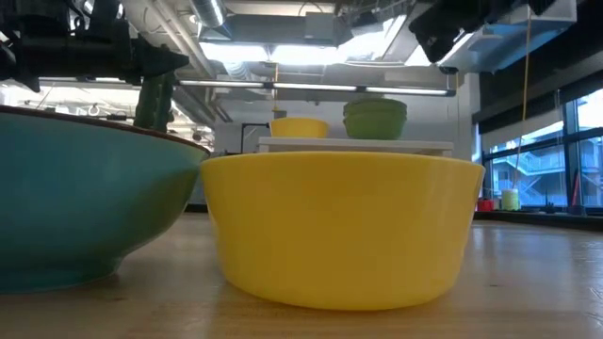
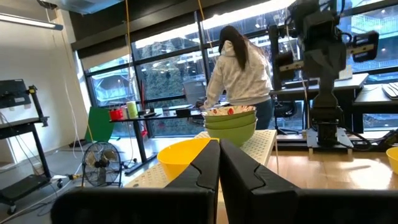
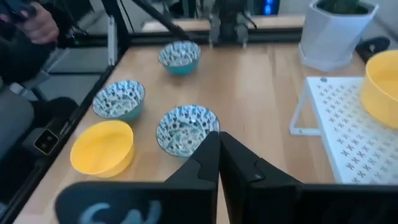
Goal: Pick & Place Mini bowls
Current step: Stack the left yellow bowl on top of the yellow bowl on the shelf
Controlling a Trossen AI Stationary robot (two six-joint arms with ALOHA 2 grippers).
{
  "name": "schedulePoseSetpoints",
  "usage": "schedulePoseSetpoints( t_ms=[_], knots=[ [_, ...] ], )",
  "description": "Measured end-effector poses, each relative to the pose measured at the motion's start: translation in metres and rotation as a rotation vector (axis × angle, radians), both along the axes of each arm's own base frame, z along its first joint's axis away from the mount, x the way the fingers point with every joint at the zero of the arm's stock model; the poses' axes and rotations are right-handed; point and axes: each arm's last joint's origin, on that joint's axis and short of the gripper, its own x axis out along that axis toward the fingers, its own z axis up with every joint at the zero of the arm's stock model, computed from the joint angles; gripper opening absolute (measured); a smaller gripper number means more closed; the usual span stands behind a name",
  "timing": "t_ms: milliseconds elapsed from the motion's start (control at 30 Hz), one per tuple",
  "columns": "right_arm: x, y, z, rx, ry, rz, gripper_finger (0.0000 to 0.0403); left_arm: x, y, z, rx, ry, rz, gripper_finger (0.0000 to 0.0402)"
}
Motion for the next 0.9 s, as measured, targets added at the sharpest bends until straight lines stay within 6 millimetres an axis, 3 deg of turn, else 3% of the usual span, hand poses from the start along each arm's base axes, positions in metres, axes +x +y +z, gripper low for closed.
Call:
schedulePoseSetpoints(
  t_ms=[633,900],
  knots=[
    [-0.002,-0.001,-0.079,-0.046,-0.226,-0.011,0.0011,0.000,0.001,-0.003,0.026,0.045,0.024,0.0002],
    [-0.015,0.002,-0.087,-0.090,-0.275,-0.003,0.0011,0.001,0.001,-0.005,0.016,0.071,0.042,0.0006]
  ],
)
